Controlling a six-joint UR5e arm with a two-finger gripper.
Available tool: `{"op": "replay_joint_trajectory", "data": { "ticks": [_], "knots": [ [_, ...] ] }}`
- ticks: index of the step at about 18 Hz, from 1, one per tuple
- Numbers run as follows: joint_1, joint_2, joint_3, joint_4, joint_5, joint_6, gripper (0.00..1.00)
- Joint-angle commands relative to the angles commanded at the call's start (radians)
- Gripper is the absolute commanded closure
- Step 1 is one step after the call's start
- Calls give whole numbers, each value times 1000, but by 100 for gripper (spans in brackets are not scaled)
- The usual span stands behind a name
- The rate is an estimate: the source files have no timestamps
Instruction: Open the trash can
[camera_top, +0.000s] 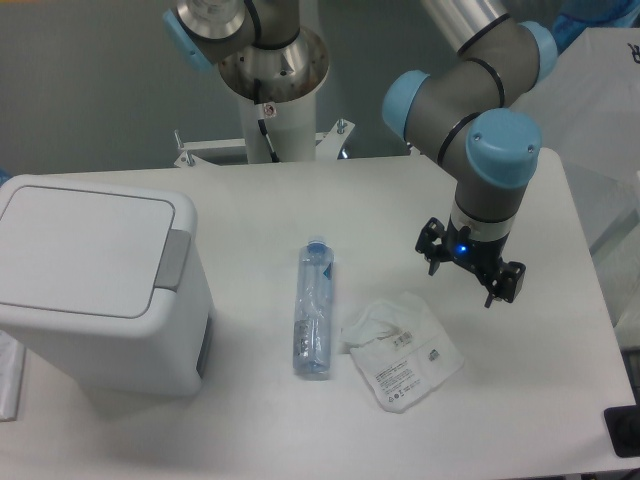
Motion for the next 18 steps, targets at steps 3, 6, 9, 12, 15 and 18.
{"op": "replay_joint_trajectory", "data": {
  "ticks": [3, 6, 9, 12, 15, 18],
  "knots": [
    [-6, 3, 0, 3, 2, -3, 0],
    [-5, 5, 2, 3, -3, -3, 0],
    [-9, 3, 14, 3, -8, -6, 0],
    [-18, -2, 14, 6, -11, -11, 0],
    [-6, 0, -17, 69, -144, -55, 0],
    [-12, 5, -32, 123, -178, -182, 0]
  ]
}}
